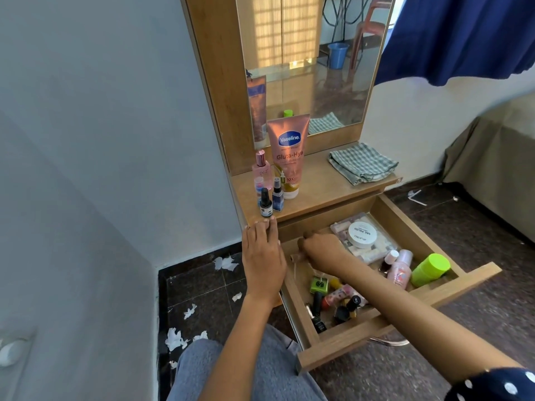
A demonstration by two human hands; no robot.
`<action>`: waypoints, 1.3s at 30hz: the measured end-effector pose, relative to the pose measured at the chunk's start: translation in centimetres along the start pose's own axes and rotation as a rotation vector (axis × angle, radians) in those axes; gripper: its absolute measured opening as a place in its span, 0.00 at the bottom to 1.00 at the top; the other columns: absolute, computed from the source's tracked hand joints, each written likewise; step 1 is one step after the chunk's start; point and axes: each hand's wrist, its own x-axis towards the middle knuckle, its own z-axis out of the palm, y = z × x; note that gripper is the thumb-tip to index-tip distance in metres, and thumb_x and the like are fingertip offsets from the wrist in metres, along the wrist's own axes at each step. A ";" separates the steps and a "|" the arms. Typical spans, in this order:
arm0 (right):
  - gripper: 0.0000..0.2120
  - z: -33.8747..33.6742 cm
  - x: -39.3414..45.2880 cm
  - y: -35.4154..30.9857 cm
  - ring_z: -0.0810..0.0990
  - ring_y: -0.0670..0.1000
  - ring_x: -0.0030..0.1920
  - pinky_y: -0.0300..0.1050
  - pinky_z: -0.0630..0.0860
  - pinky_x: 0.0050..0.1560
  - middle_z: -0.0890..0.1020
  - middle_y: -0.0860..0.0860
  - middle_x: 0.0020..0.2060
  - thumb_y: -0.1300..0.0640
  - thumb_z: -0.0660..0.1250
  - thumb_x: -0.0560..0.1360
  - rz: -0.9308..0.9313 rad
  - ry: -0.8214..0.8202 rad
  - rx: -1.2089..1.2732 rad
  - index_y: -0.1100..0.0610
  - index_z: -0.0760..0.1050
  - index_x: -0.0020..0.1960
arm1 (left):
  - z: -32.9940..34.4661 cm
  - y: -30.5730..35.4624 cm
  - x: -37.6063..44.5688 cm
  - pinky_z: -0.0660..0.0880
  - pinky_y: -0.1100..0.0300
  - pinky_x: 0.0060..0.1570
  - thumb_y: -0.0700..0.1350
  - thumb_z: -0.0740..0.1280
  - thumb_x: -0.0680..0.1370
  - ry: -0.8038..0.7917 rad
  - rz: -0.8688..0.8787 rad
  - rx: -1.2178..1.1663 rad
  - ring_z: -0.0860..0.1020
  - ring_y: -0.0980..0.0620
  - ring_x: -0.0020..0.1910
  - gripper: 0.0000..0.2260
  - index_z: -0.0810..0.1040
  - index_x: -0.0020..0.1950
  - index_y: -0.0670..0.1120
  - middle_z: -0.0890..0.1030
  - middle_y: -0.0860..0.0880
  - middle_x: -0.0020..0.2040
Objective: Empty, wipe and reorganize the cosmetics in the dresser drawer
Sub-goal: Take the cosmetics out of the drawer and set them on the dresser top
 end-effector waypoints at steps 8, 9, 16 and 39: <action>0.06 0.2 -4.5 0.8 0.80 0.41 0.44 0.33 0.74 0.45 0.81 0.43 0.43 0.57 0.71 0.74 0.152 0.371 1.053 0.53 0.80 0.52 | -0.5 0.4 0.1 0.63 0.46 0.69 0.38 0.67 0.75 -0.013 -0.019 0.008 0.72 0.44 0.60 0.21 0.72 0.68 0.41 0.74 0.43 0.58; 0.07 0.4 -4.7 0.4 0.81 0.41 0.44 0.34 0.75 0.46 0.82 0.42 0.43 0.56 0.71 0.75 0.127 0.407 1.103 0.53 0.80 0.52 | -0.7 0.5 0.1 0.61 0.46 0.70 0.39 0.67 0.75 -0.019 -0.016 0.009 0.72 0.44 0.61 0.21 0.72 0.68 0.42 0.74 0.43 0.58; 0.12 0.6 -4.5 -0.6 0.79 0.40 0.47 0.36 0.77 0.47 0.81 0.46 0.47 0.55 0.71 0.75 0.018 0.578 1.045 0.52 0.80 0.58 | -2.8 1.2 -0.5 0.63 0.47 0.70 0.36 0.69 0.73 -0.069 0.110 -0.169 0.70 0.49 0.66 0.25 0.71 0.70 0.44 0.74 0.46 0.65; 0.05 0.7 -4.7 -0.8 0.81 0.43 0.38 0.48 0.81 0.40 0.83 0.45 0.36 0.53 0.67 0.76 0.188 0.658 0.981 0.54 0.80 0.46 | -5.6 -0.7 3.6 0.70 0.77 0.47 0.43 0.75 0.71 0.220 -0.362 -0.614 0.77 0.69 0.45 0.10 0.80 0.50 0.48 0.81 0.57 0.45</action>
